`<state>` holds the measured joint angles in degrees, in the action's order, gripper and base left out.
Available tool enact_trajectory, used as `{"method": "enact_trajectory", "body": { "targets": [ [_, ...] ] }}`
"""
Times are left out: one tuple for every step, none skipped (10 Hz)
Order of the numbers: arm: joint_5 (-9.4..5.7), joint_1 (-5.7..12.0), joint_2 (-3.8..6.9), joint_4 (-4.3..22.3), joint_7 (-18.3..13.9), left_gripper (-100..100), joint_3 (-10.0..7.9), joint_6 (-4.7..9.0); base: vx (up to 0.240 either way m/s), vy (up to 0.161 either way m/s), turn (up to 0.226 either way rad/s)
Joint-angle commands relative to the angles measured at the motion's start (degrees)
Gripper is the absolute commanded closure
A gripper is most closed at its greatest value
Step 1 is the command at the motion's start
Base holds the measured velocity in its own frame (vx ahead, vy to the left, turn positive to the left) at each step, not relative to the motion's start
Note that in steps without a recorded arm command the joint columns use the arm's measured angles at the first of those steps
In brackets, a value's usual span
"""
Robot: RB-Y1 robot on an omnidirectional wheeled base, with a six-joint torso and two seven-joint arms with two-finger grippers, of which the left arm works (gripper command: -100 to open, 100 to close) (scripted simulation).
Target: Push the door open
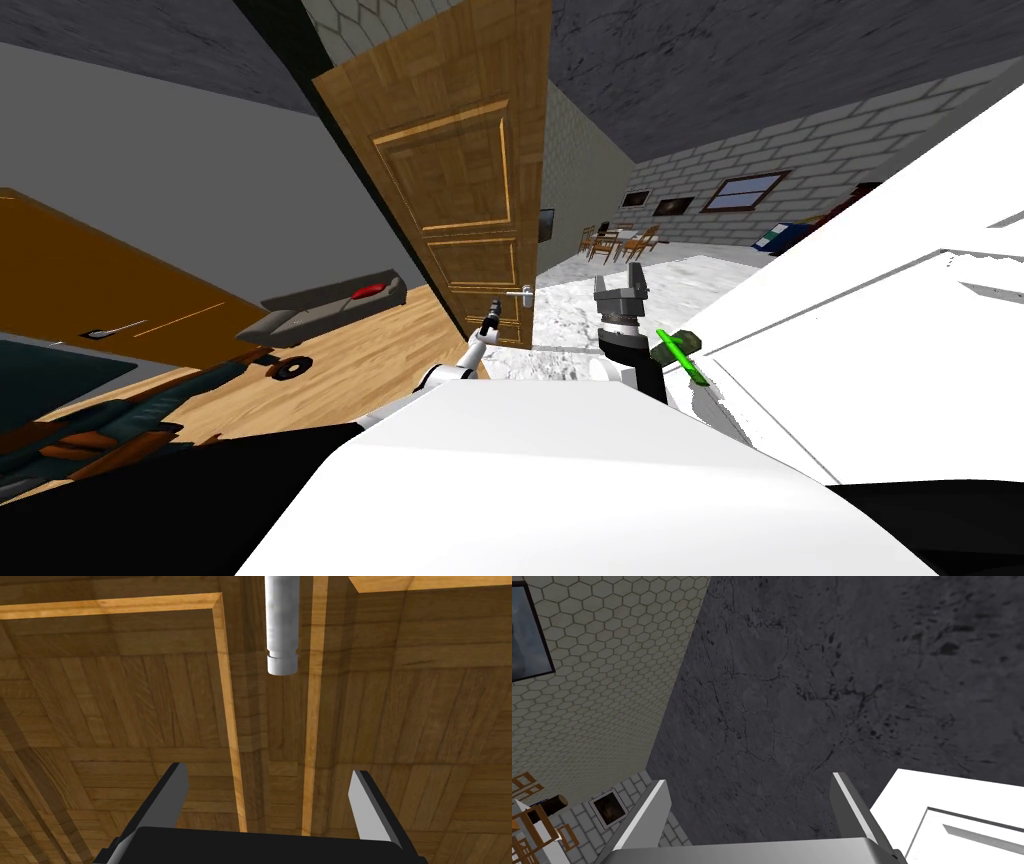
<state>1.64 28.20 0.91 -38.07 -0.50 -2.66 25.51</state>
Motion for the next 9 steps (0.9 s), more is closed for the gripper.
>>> {"method": "enact_trajectory", "body": {
  "targets": [
    [-0.05,1.1,-0.48,1.9,0.2,-100,-0.47,0.95,-0.047,-0.043,0.005],
    [-0.01,1.53,-1.15,2.6,0.4,-100,-0.77,1.24,-0.063,-0.057,0.013],
    [0.03,2.06,-2.12,3.4,0.6,-100,-1.15,1.6,-0.146,-0.111,0.025],
    [0.06,2.36,-2.72,3.9,0.7,-100,-1.36,1.8,-0.154,-0.178,0.016],
    [0.08,2.58,-3.2,4.2,0.8,-100,-1.51,1.95,-0.133,-0.17,0.013],
    [0.09,2.73,-3.56,4.5,0.9,-100,-1.62,2.05,-0.154,-0.182,-0.002],
    [0.01,3.05,-3.31,5.3,1.0,-100,-1.7,2.62,-0.074,-0.09,0.006],
    [0.02,3.01,-2.78,5.2,1.0,-100,-1.72,2.54,0.032,0.056,-0.001],
    [0.02,3.01,-2.47,5.2,1.0,-100,-1.74,2.55,0.091,0.149,-0.007]
  ]
}}
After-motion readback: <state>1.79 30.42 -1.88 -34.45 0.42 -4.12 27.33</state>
